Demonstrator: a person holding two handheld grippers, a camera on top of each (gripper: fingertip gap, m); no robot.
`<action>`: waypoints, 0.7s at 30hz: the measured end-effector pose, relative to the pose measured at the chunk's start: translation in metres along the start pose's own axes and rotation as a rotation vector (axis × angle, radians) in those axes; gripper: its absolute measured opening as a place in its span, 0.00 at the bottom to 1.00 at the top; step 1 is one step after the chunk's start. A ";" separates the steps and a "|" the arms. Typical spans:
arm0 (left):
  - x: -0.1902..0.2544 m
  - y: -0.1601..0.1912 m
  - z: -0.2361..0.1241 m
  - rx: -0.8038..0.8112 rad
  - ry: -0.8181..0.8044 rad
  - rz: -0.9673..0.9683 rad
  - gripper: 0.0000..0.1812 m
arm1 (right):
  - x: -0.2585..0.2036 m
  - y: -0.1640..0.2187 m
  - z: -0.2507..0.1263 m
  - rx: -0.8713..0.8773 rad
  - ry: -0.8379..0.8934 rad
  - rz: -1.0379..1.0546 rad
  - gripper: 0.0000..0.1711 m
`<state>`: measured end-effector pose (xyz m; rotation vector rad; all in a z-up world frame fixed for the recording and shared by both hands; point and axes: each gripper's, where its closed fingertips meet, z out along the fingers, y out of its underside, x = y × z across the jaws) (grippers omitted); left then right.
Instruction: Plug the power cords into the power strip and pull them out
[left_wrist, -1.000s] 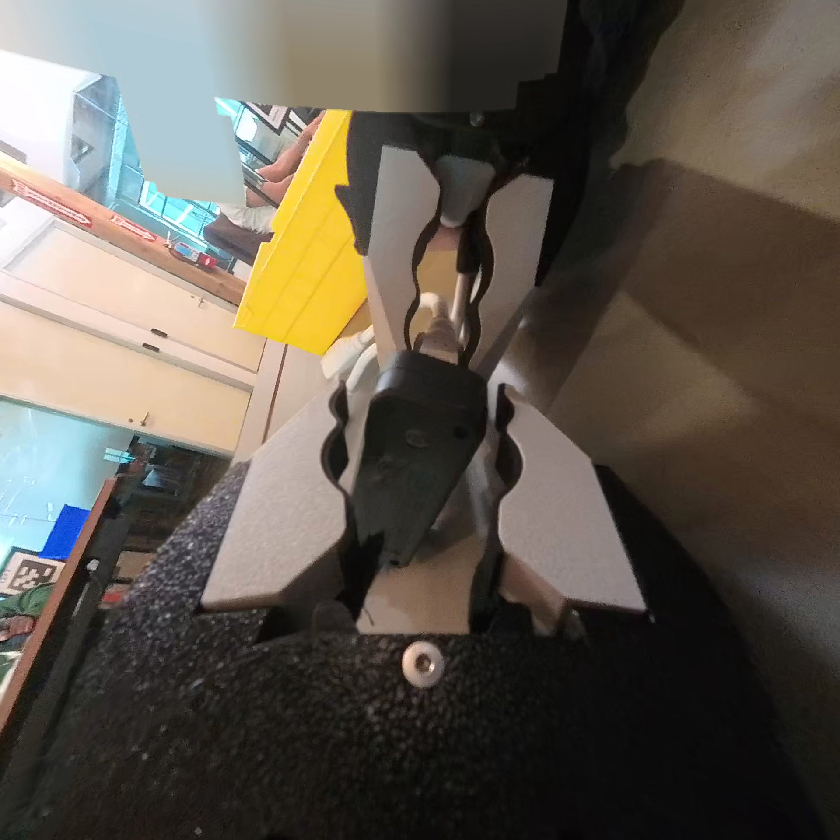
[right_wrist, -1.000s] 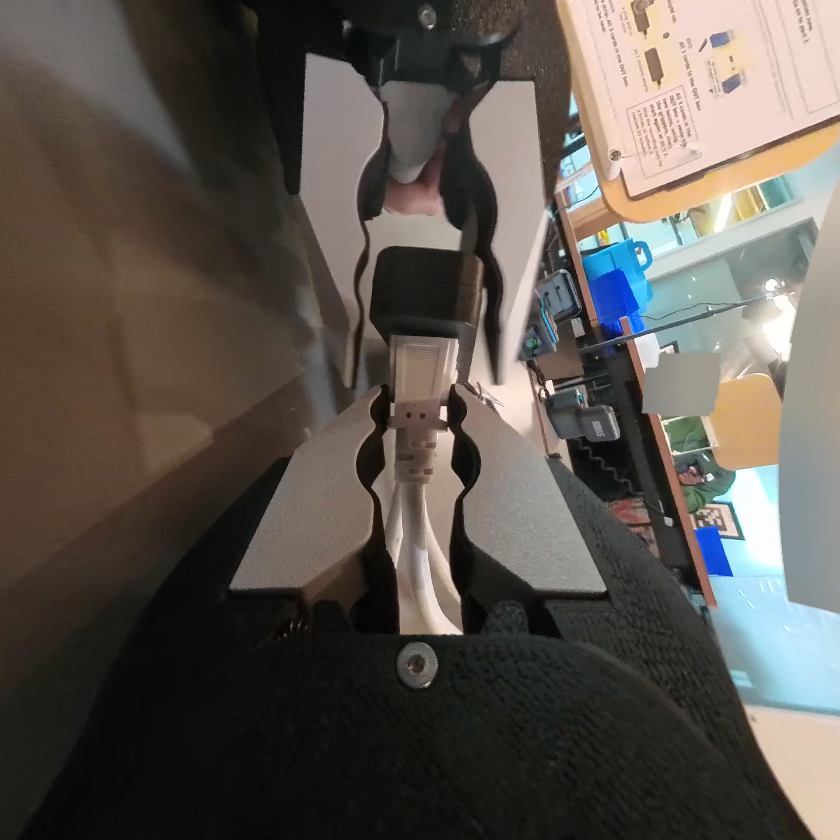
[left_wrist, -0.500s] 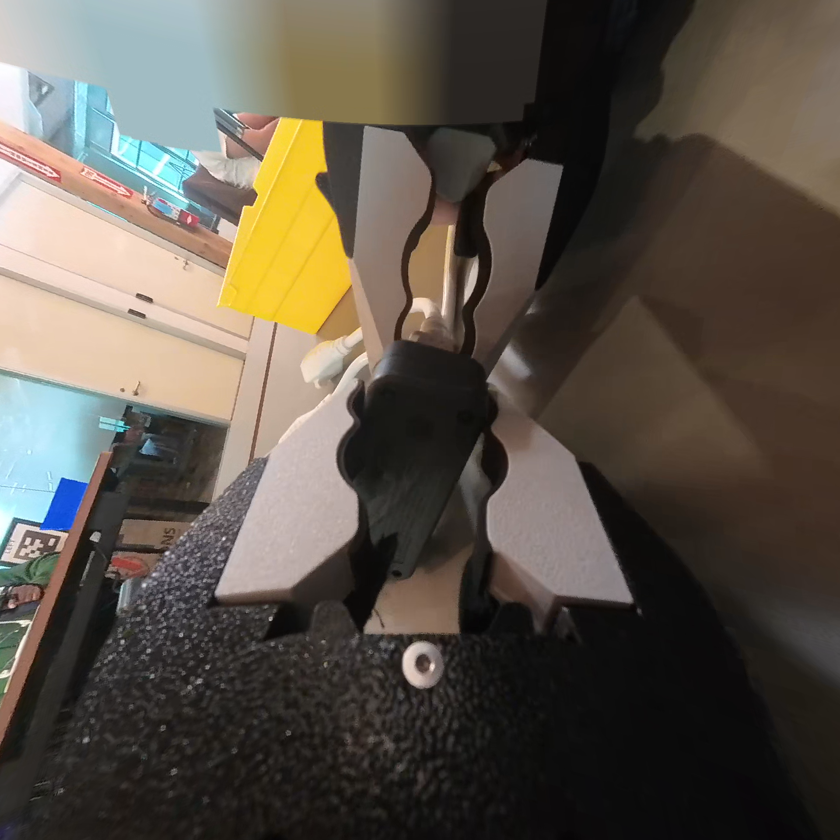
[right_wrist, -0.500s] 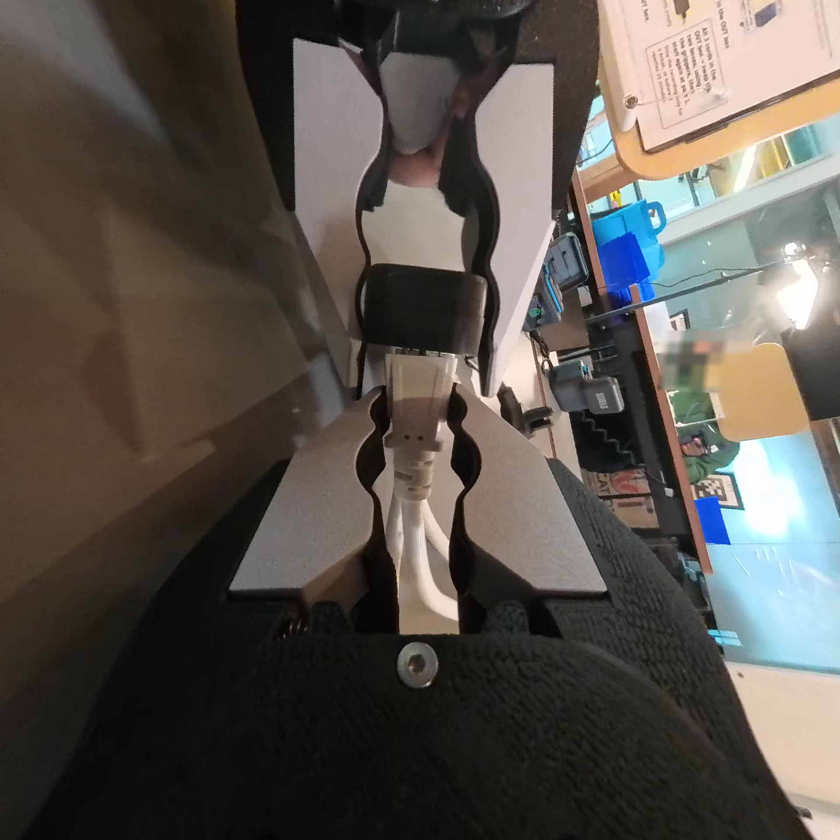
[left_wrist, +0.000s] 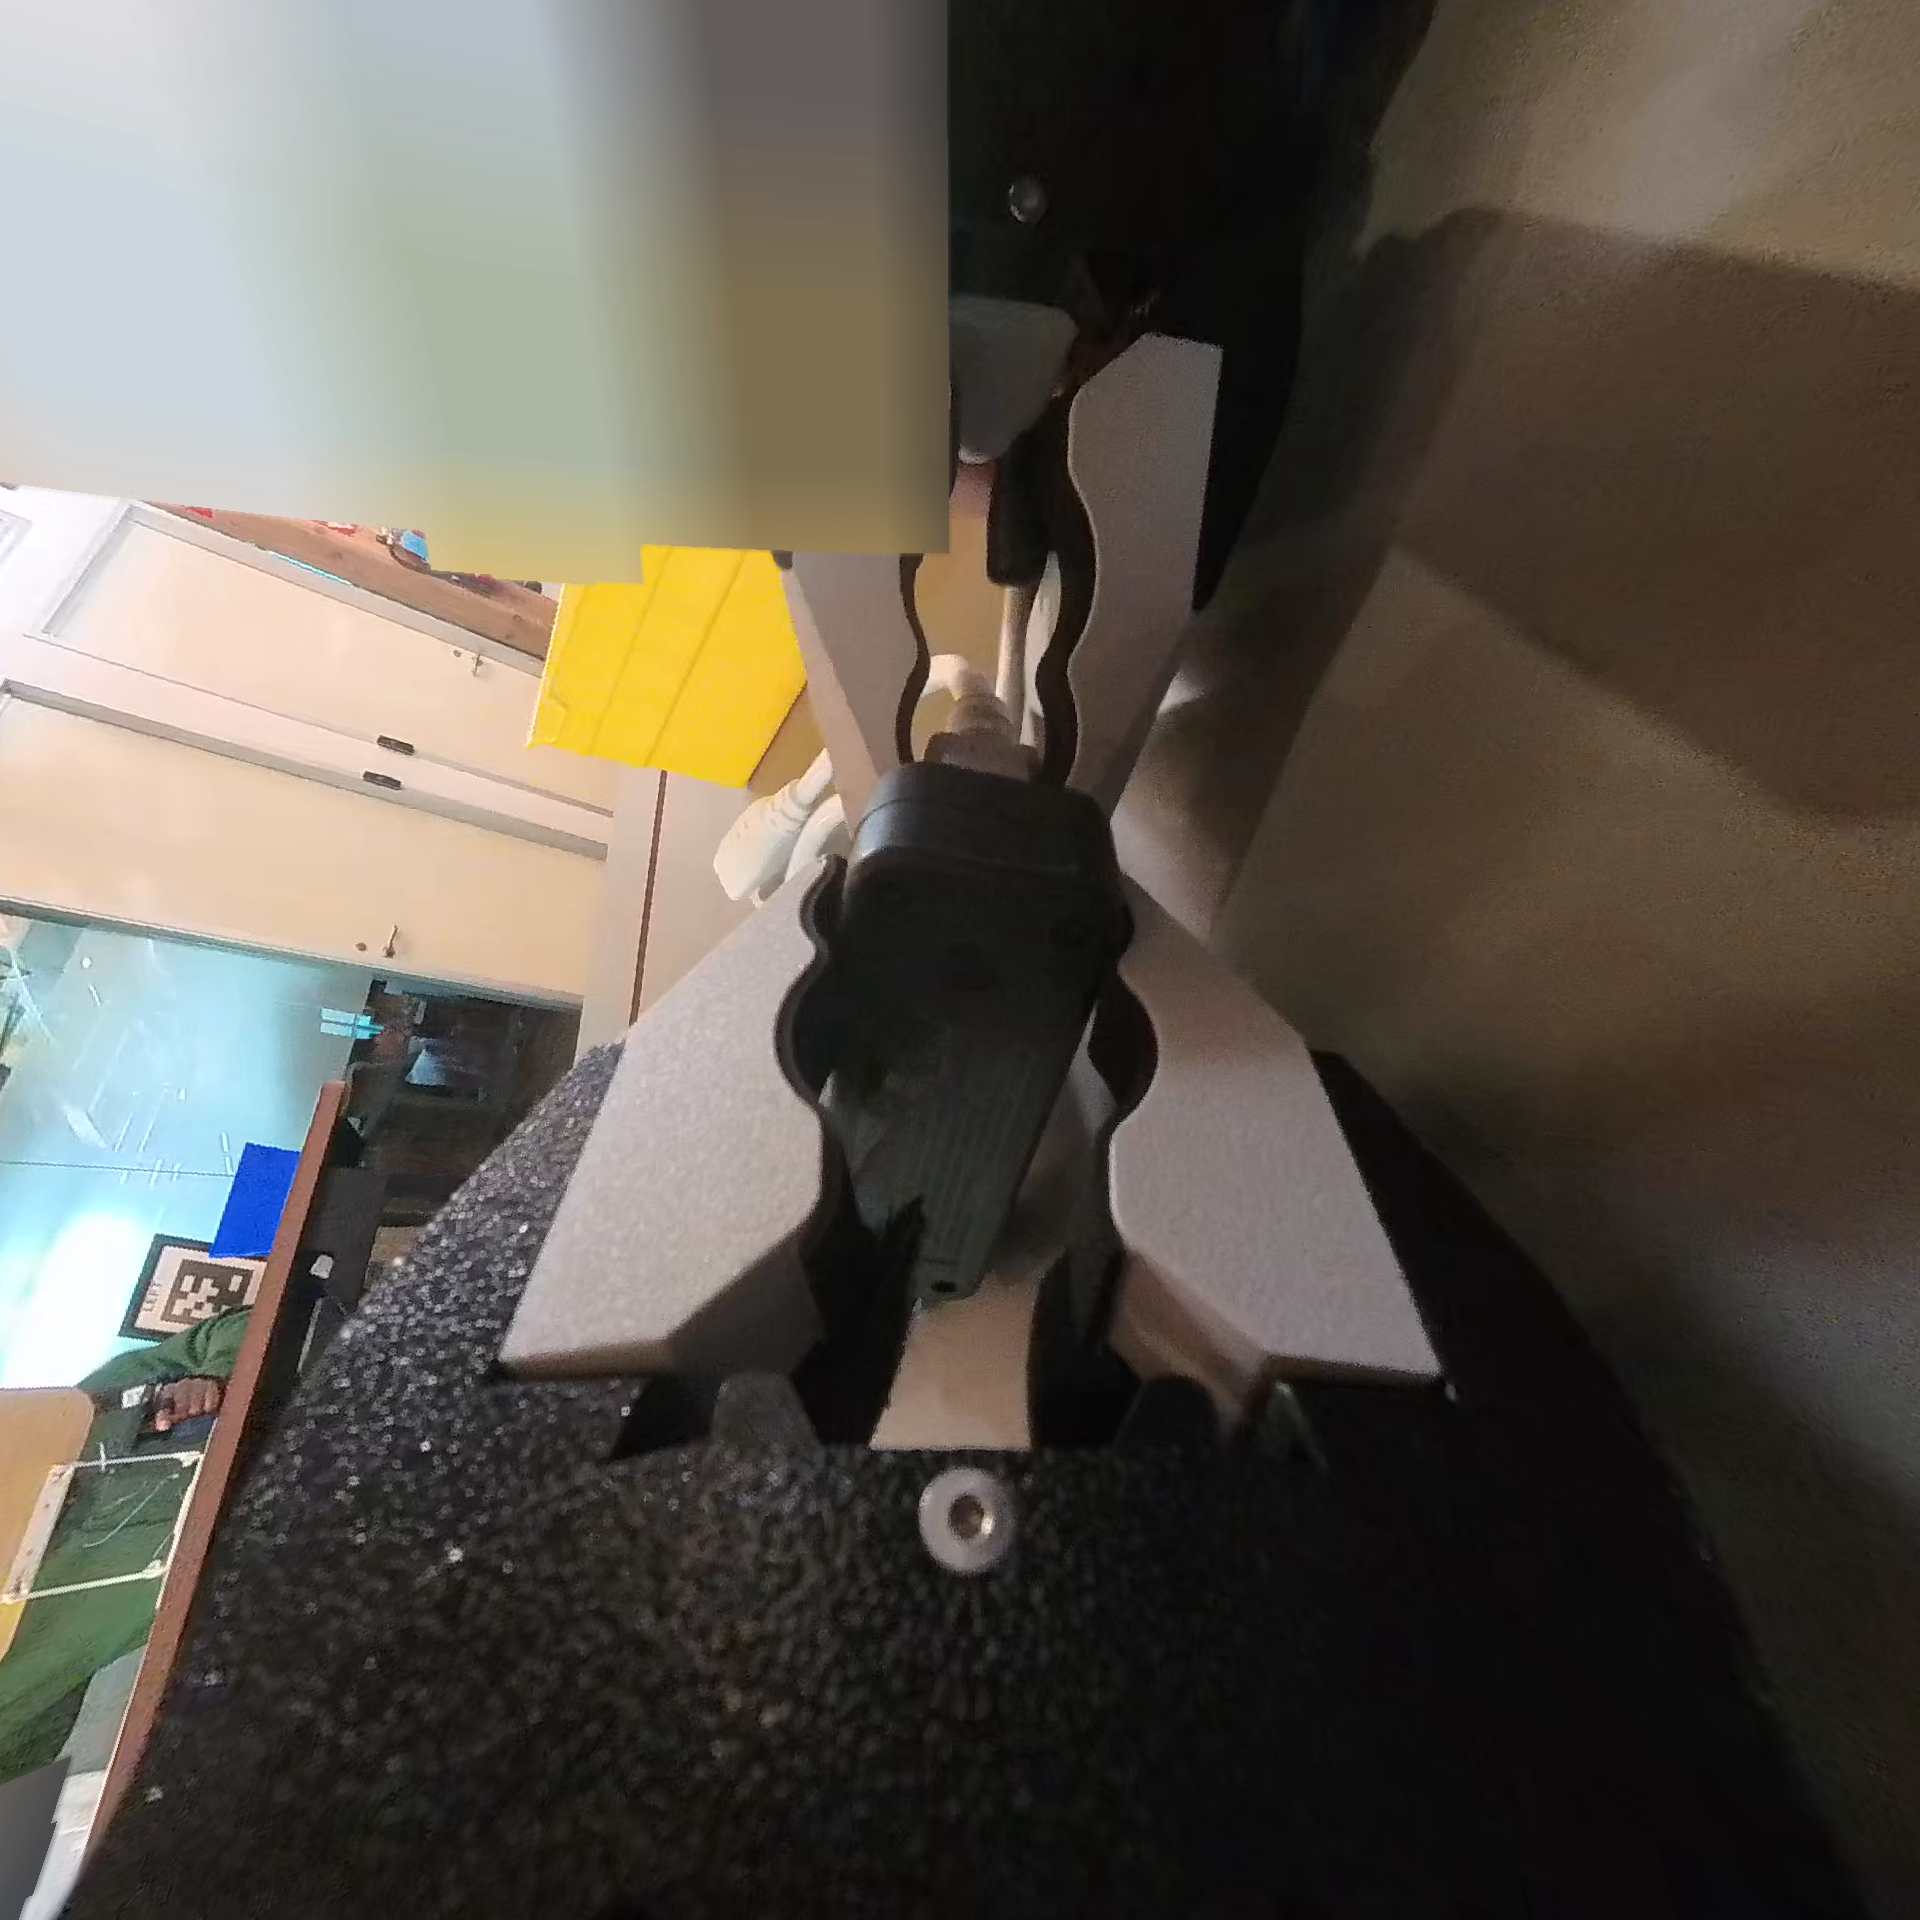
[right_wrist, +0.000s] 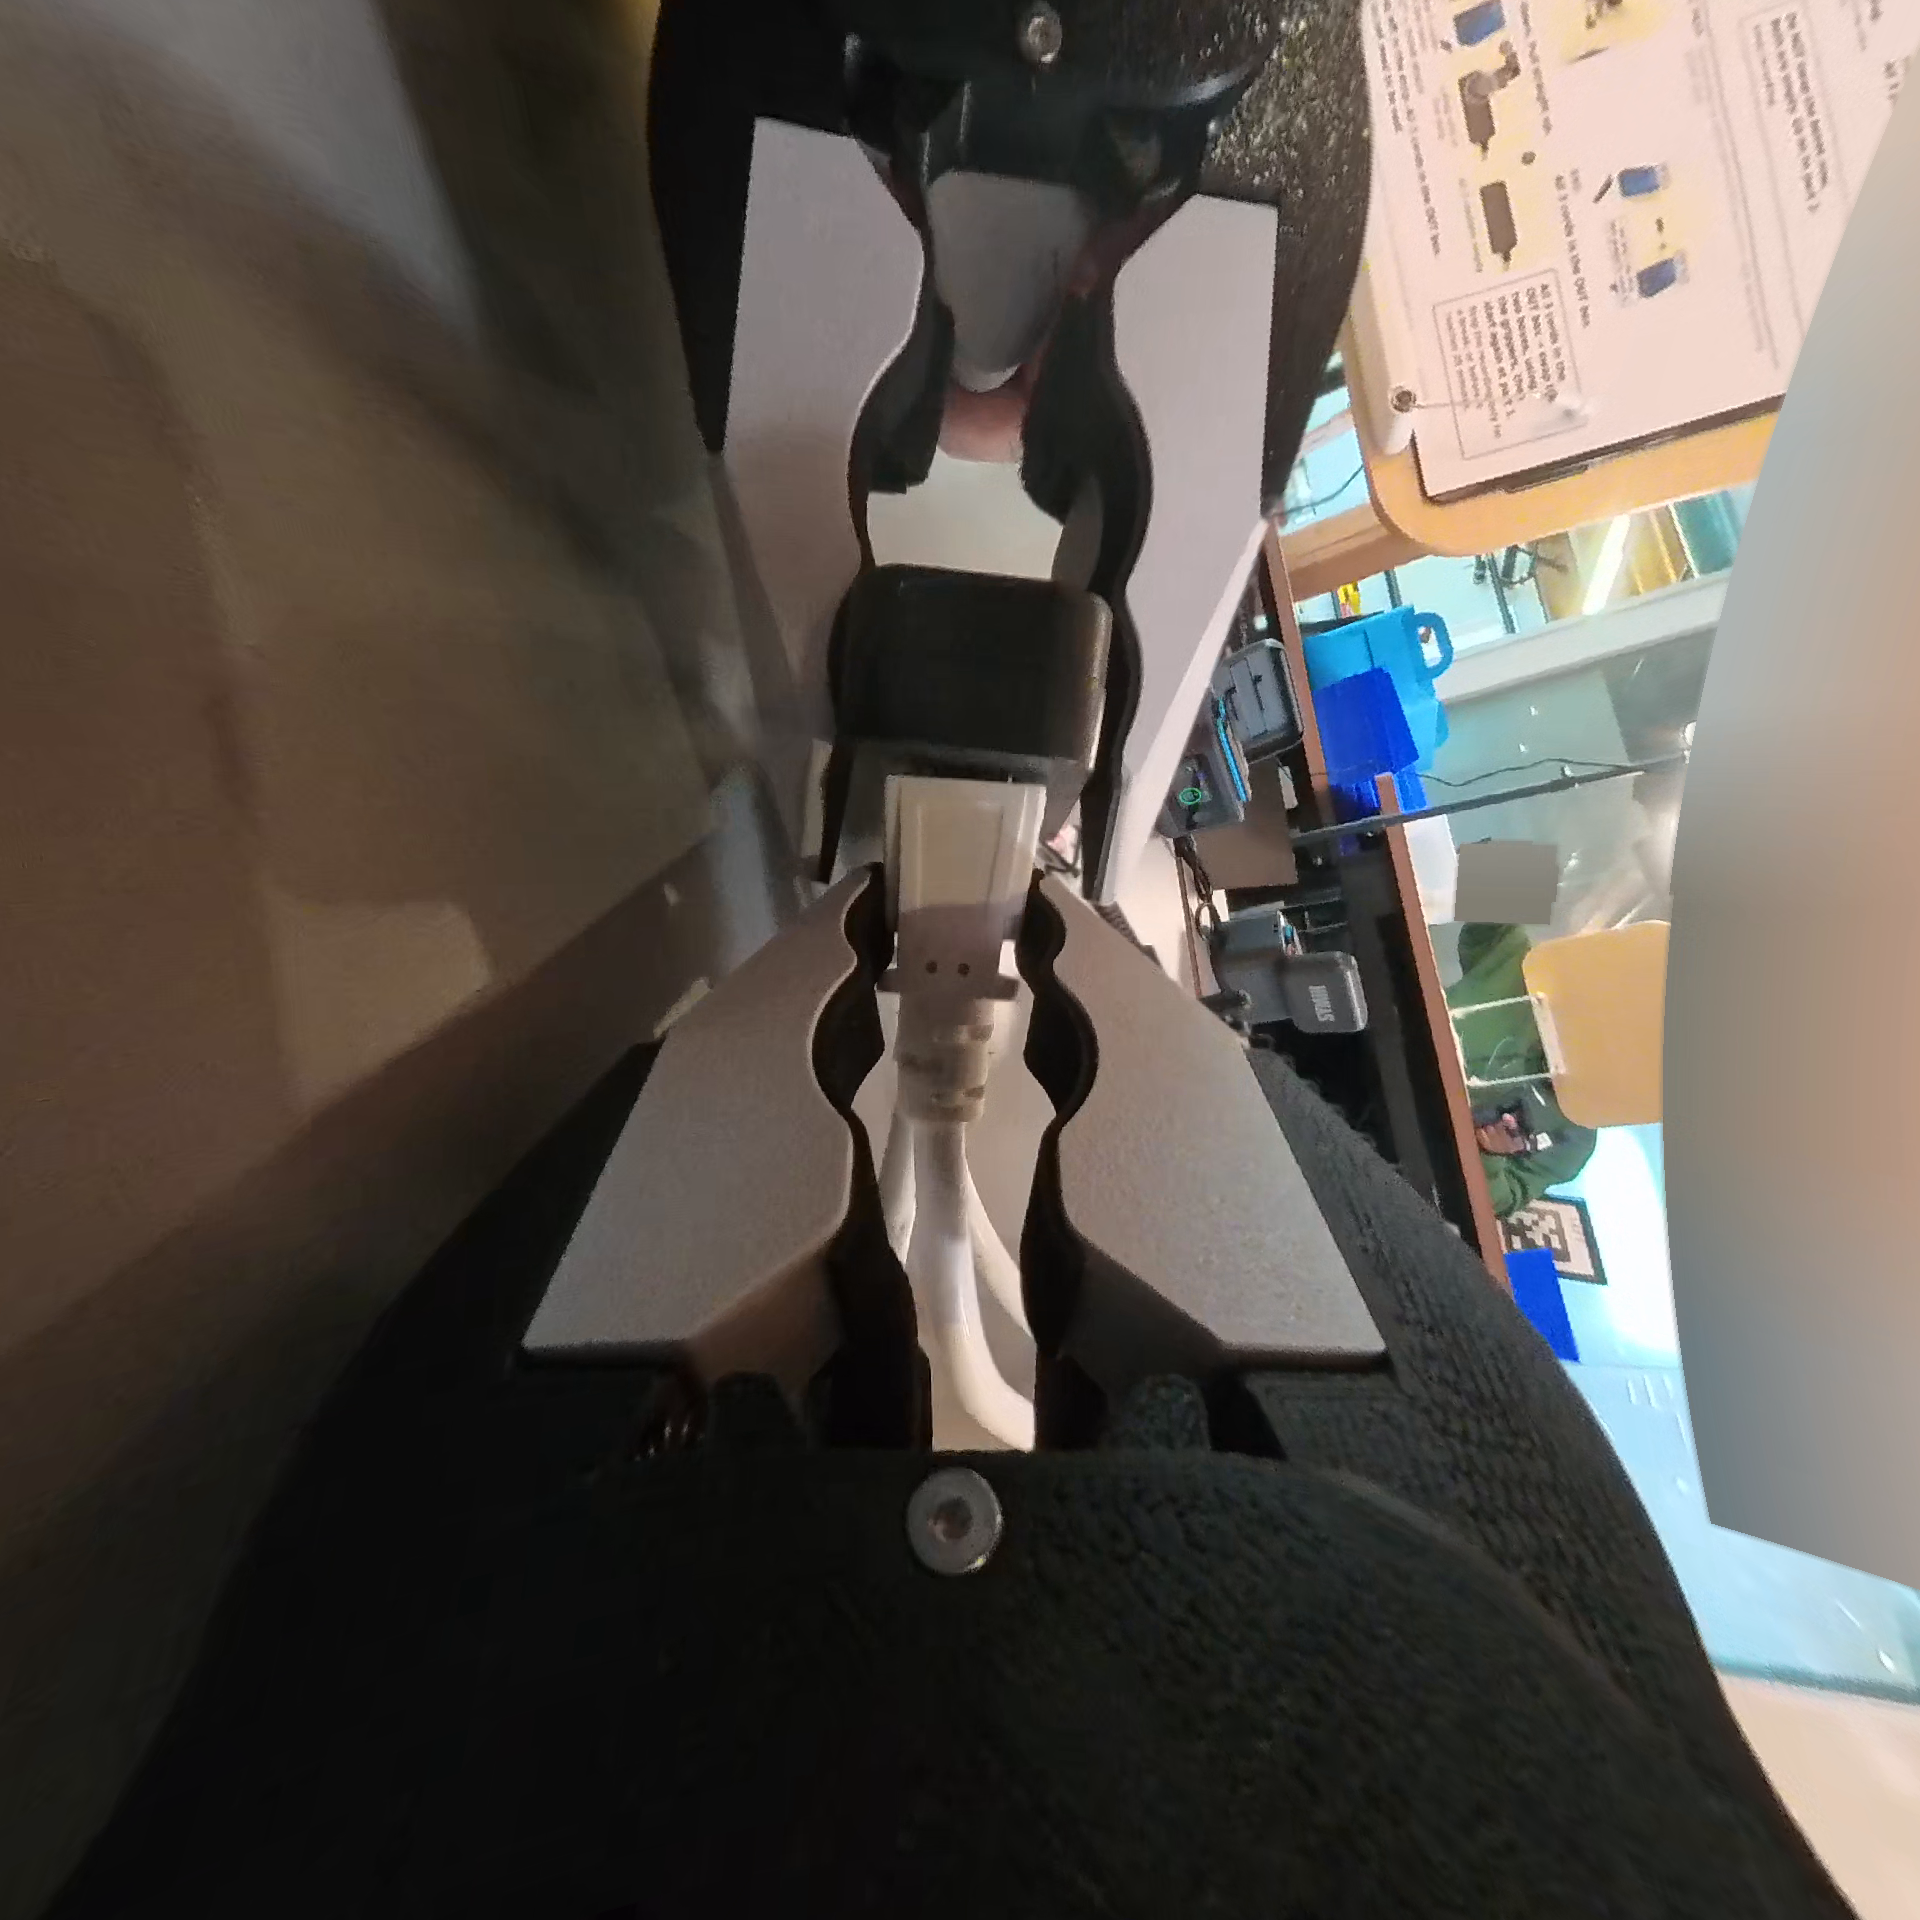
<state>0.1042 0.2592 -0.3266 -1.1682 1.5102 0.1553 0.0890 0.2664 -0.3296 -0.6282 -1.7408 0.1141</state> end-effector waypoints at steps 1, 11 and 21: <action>0.000 0.000 0.000 0.001 0.002 0.002 0.25 | 0.000 0.000 -0.001 0.007 -0.001 -0.004 0.14; 0.001 0.000 -0.001 0.003 0.009 -0.022 0.25 | 0.000 0.003 -0.005 0.041 -0.013 0.004 0.14; 0.002 0.000 -0.001 0.015 0.000 -0.045 0.25 | -0.002 0.005 -0.009 0.050 -0.017 -0.009 0.14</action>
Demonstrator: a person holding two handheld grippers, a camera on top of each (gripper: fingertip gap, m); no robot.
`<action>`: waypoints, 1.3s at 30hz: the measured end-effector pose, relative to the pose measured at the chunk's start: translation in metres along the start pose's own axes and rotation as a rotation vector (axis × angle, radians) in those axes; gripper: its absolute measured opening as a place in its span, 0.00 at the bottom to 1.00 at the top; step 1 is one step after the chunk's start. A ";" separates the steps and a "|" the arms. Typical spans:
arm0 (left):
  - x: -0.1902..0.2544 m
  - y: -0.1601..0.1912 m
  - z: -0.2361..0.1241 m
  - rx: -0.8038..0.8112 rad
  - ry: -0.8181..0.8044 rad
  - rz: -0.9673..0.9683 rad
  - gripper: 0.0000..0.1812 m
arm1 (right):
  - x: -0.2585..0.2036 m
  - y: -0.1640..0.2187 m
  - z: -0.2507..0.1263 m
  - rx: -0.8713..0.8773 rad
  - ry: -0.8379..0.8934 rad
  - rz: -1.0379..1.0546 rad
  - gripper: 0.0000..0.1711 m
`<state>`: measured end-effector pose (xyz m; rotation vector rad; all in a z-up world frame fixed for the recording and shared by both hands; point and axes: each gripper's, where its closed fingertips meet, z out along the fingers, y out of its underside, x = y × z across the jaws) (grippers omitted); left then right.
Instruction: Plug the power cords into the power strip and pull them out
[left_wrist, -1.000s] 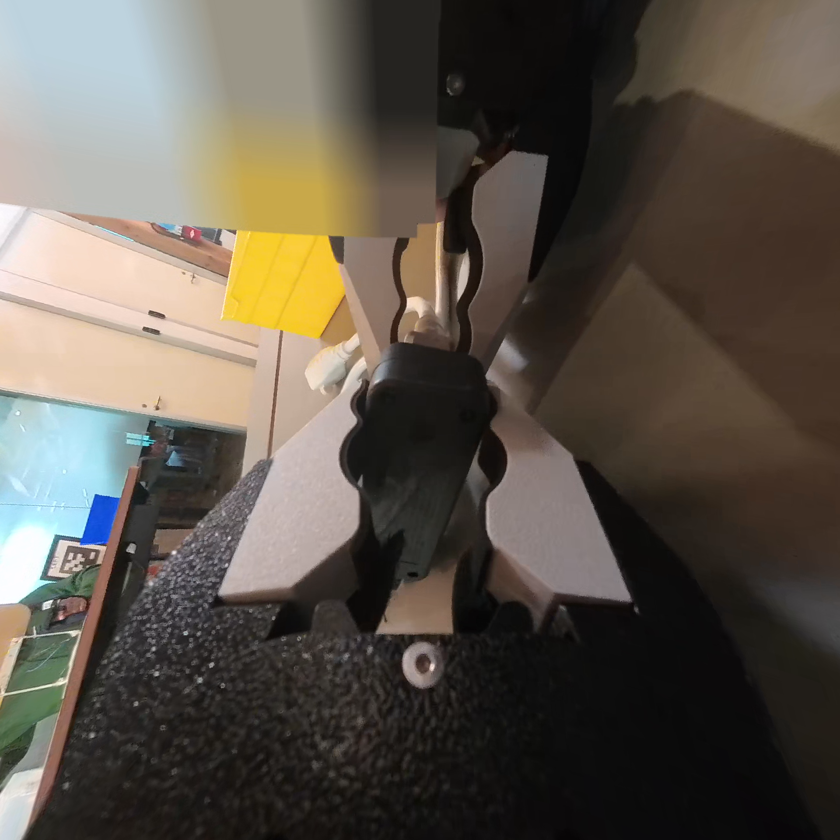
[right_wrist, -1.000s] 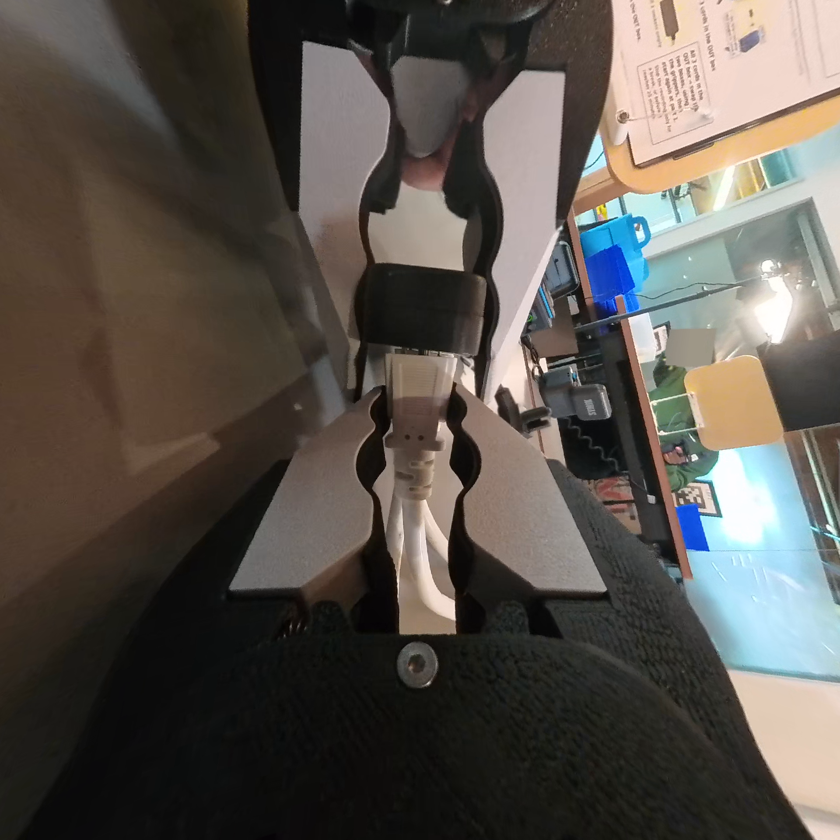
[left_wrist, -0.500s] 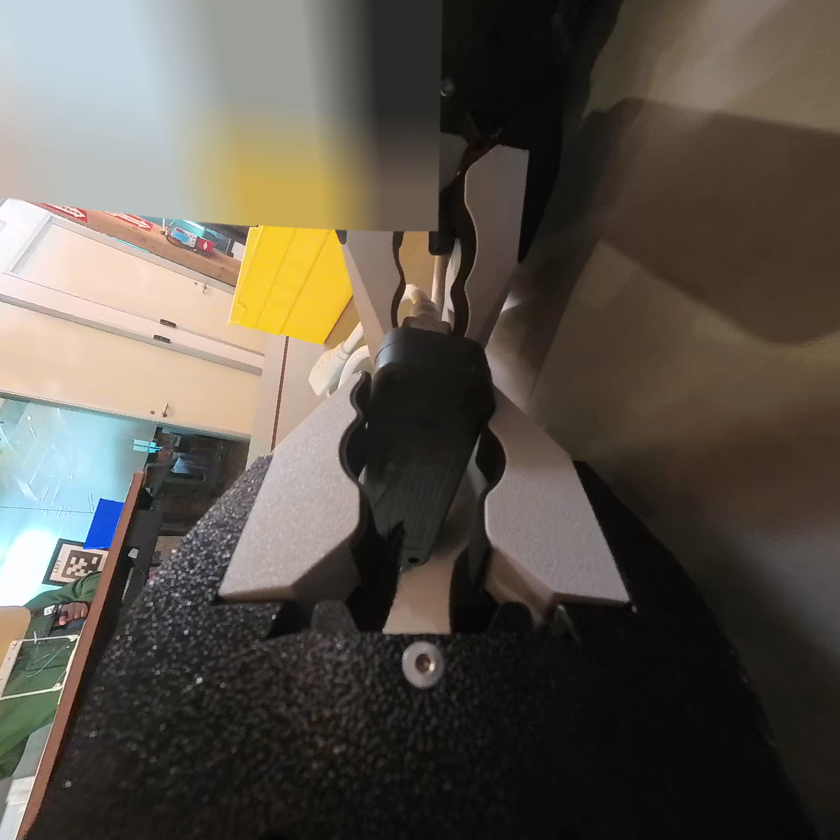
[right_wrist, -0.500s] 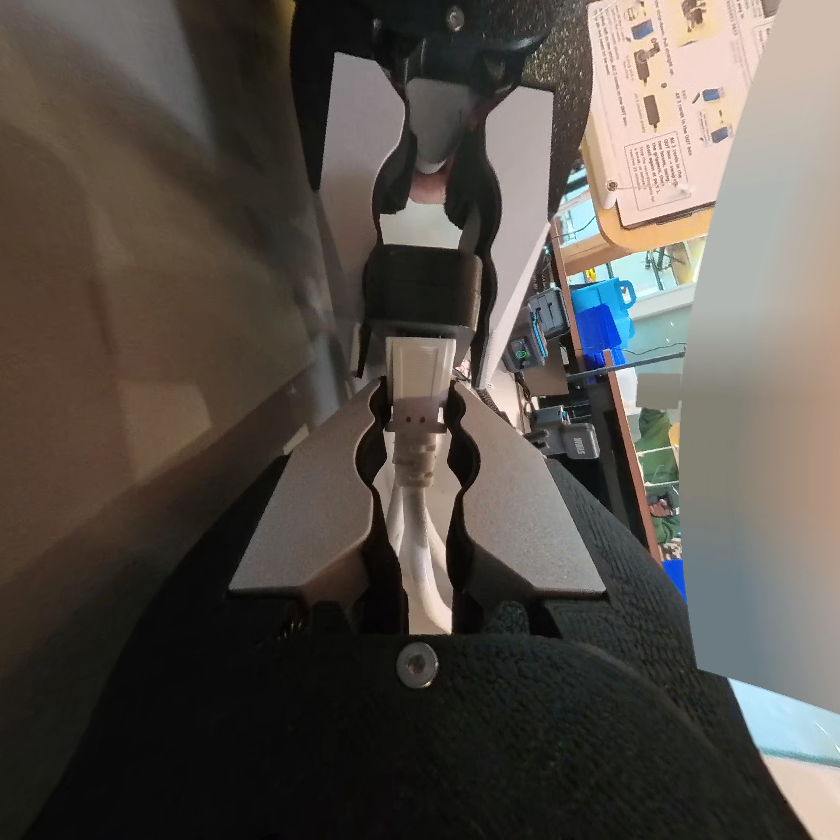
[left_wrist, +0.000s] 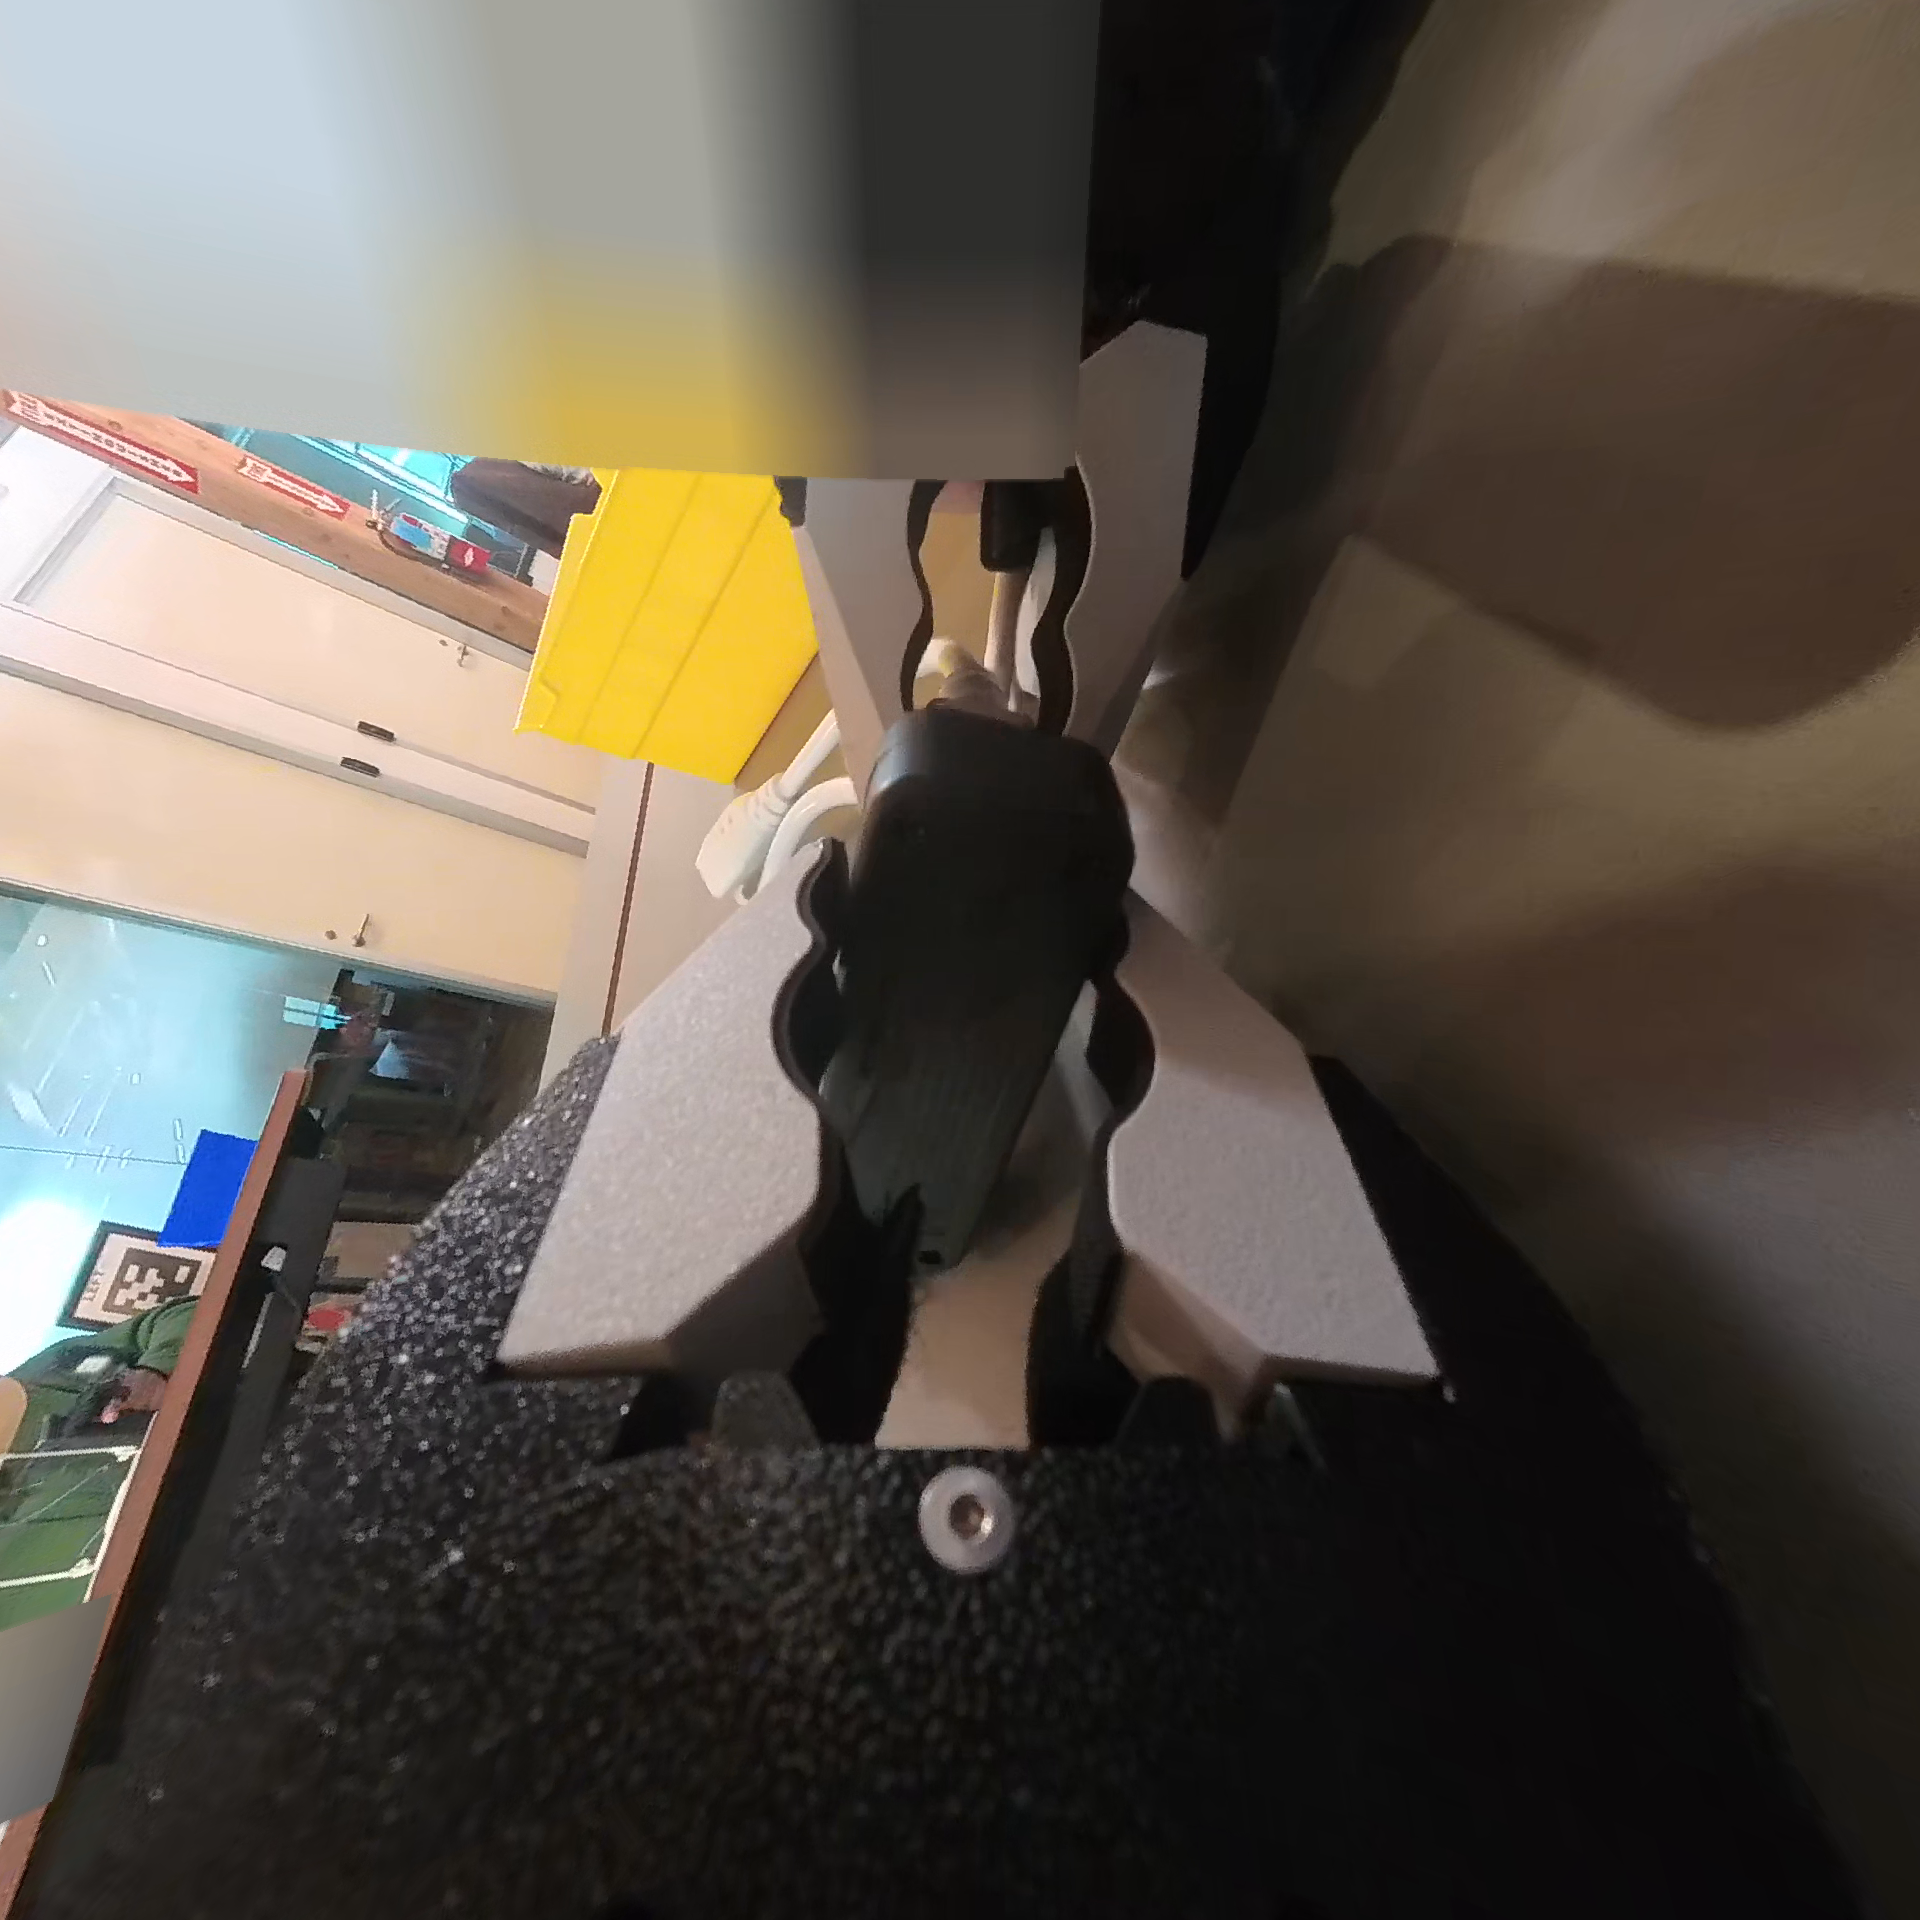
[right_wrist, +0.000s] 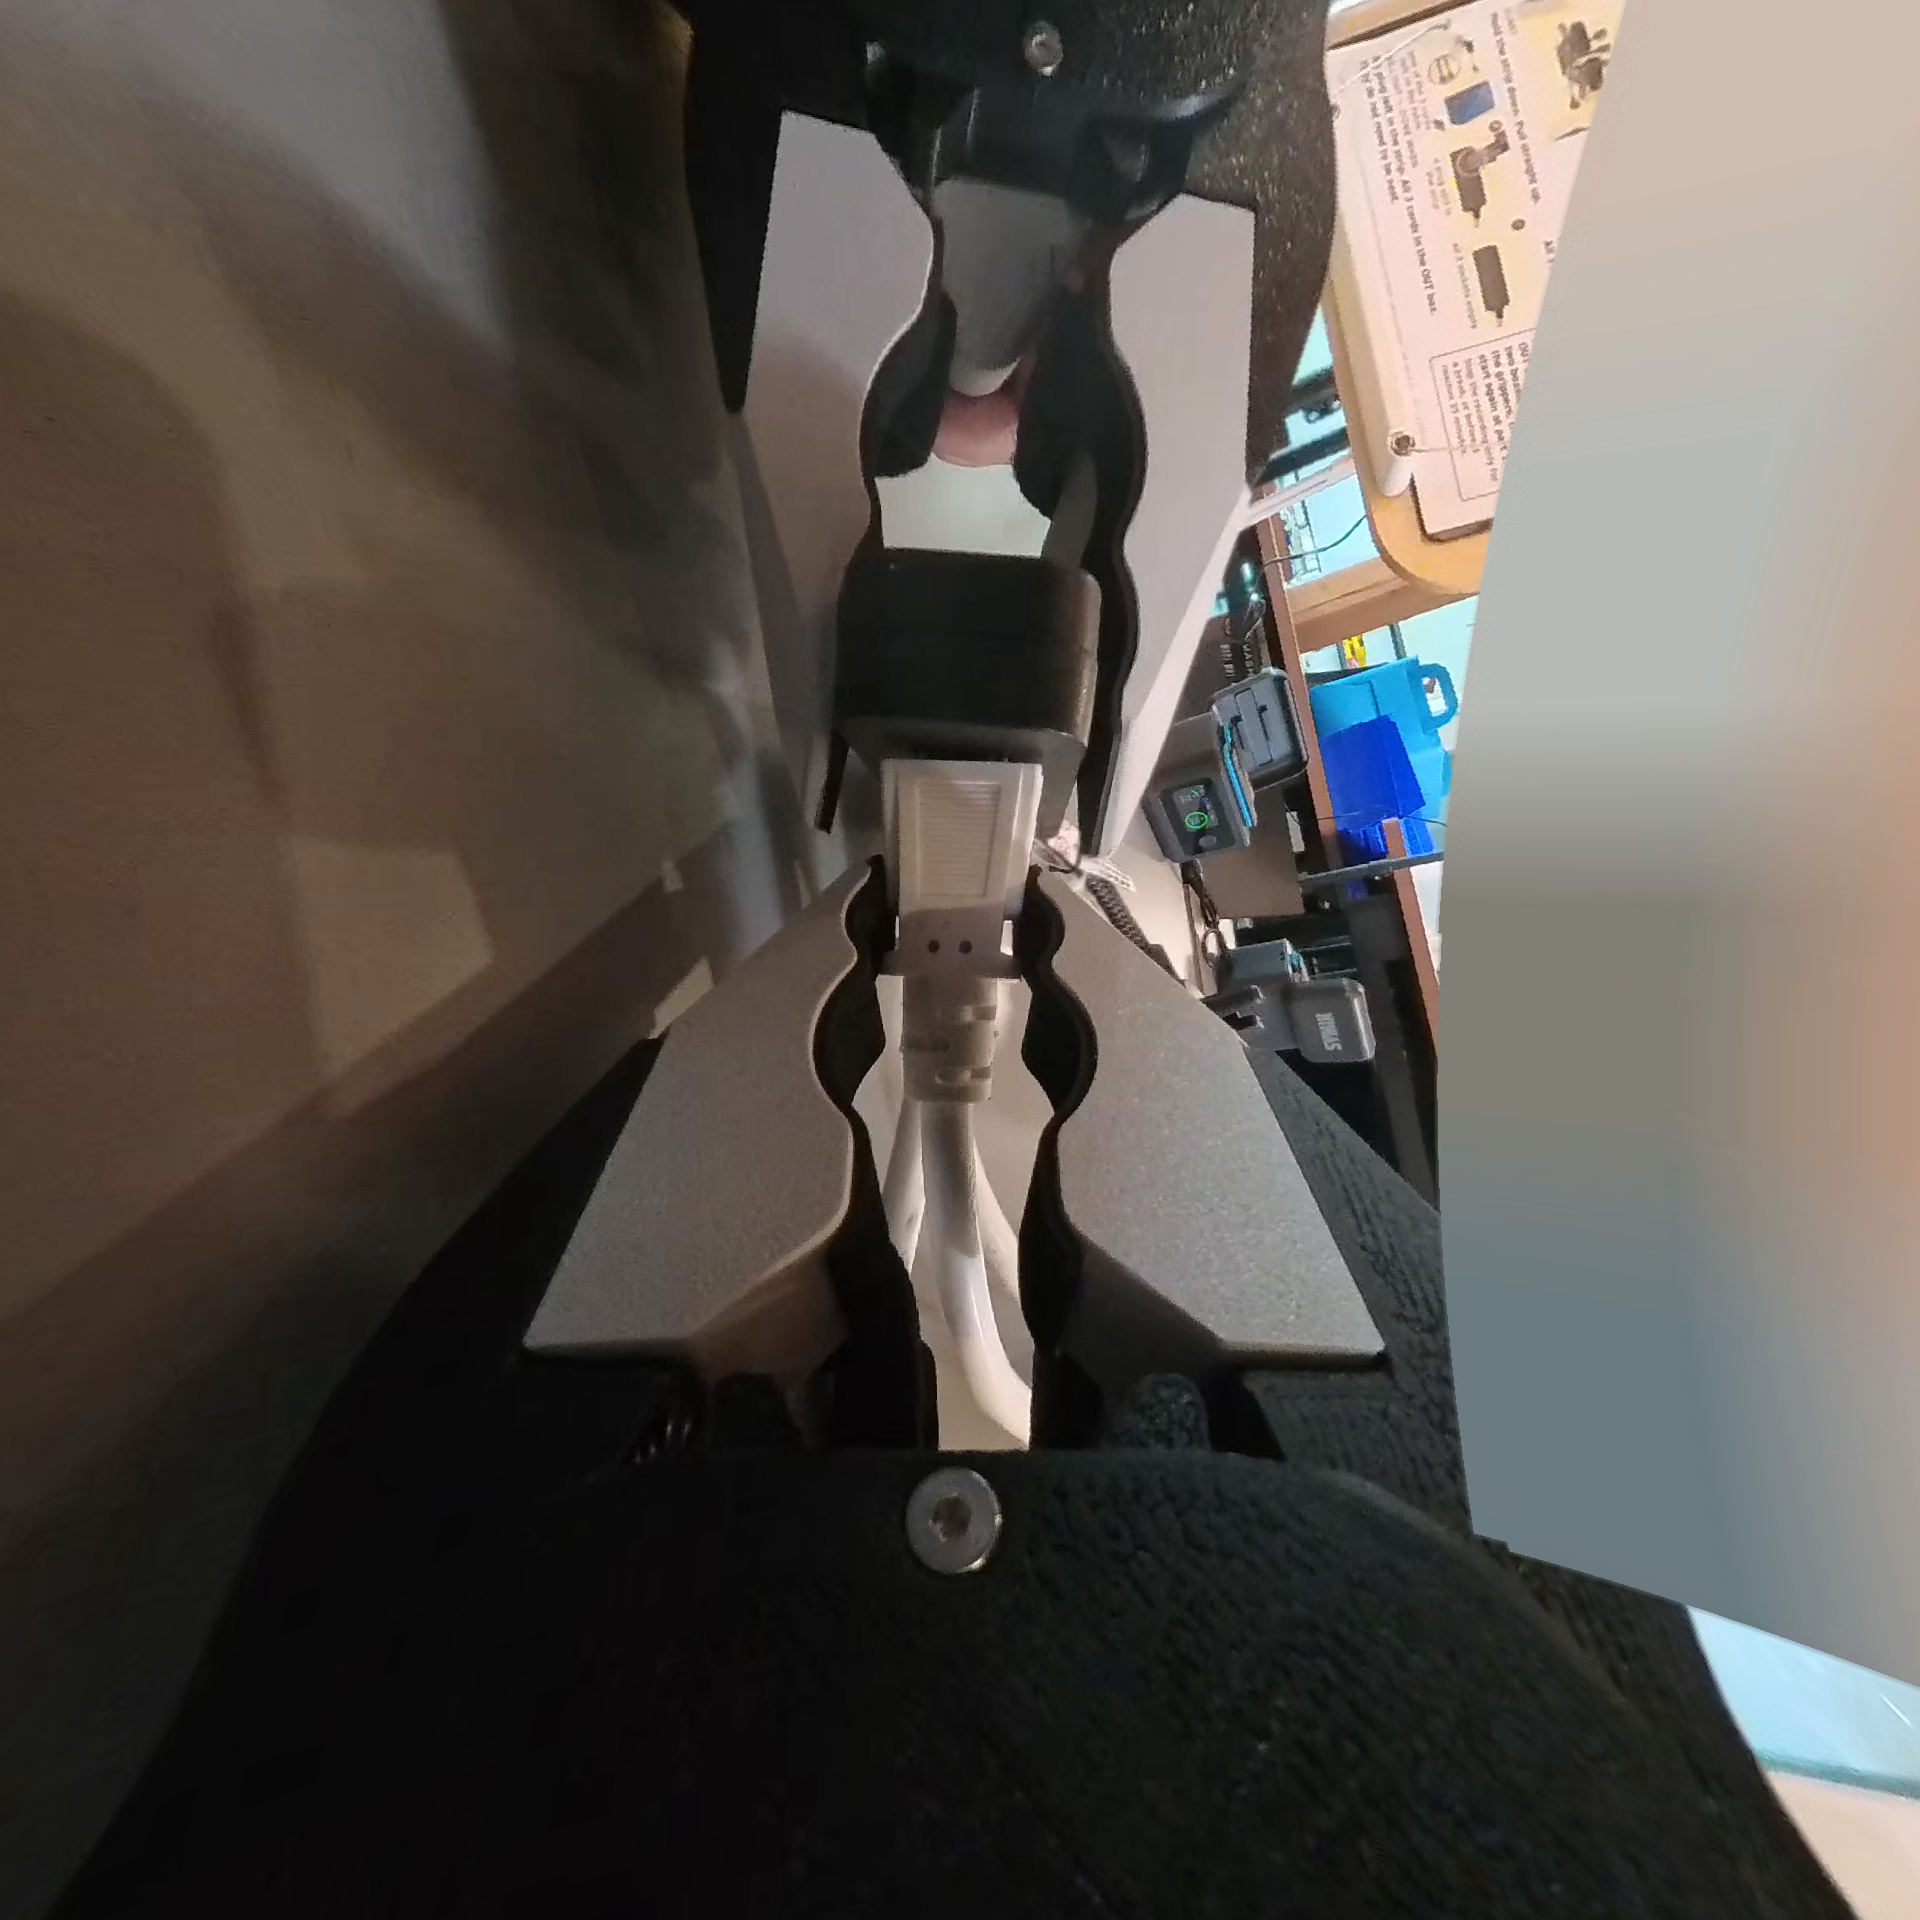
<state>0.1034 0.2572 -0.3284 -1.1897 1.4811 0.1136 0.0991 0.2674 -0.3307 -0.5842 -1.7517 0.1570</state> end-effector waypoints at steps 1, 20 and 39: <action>0.000 0.001 -0.001 -0.001 -0.001 0.002 0.25 | 0.000 0.001 -0.001 -0.004 0.000 -0.002 0.14; -0.020 0.012 -0.015 0.029 -0.165 -0.207 0.51 | 0.009 -0.003 -0.009 0.005 0.135 0.019 0.39; -0.082 0.012 -0.096 0.199 -0.630 -0.615 0.77 | 0.057 0.012 -0.073 -0.179 0.575 0.319 0.54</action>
